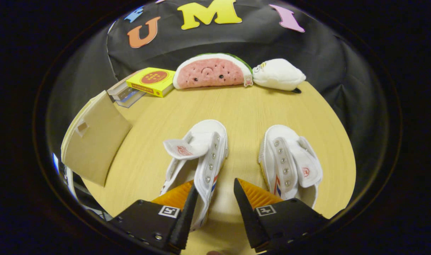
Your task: Open the storage box then place both shoes into the box .Put the left shoe in first, then the right shoe, with the right side of both shoes facing outward in a uniform manner.
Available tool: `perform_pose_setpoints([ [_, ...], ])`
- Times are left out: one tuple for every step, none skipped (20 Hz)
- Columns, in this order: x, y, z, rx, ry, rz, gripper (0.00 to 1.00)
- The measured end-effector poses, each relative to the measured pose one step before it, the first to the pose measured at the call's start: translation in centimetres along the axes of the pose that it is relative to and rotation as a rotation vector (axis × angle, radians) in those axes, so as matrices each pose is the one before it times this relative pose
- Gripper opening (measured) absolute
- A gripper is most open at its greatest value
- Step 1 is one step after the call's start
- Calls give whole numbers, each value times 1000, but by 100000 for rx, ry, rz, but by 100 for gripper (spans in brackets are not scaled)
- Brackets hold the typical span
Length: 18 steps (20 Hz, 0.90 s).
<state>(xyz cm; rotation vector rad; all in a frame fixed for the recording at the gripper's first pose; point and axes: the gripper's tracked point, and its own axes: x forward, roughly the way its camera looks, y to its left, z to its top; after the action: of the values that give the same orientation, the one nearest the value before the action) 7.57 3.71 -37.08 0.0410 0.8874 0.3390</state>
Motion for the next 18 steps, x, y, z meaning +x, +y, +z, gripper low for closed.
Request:
perform_pose_setpoints([
  [502,403,15,1213,1268,1045,54],
  [338,200,-131,1504,1550,1337,54],
  [306,349,-218,1897,1976,1418,54],
  [89,290,-215,1887,1471,1268,54],
  [40,208,-67,1138,647,138,54],
  [570,373,180,1536,-251,1776,54],
  [-431,-503,-37,2293,21,-2204,41],
  [17,408,-50,358,1970,-697,28],
  [-260,-220,316,1670,-487,-1363,23],
  [53,-32,140,1646,767,96,19],
  [385,-30,-355,790,2130,321,8],
  [-513,-34,330,2898,-329,455,8],
  [243,72,-54,2530,1352,-350,0],
  [-159,-160,219,1722,-9,401,0],
  [-161,26,117,1458,-200,175,0],
  [-131,18,-58,1110,-46,129,0],
  [-146,191,-203,851,694,726,0],
  [-53,602,-319,1176,1306,1452,0],
])
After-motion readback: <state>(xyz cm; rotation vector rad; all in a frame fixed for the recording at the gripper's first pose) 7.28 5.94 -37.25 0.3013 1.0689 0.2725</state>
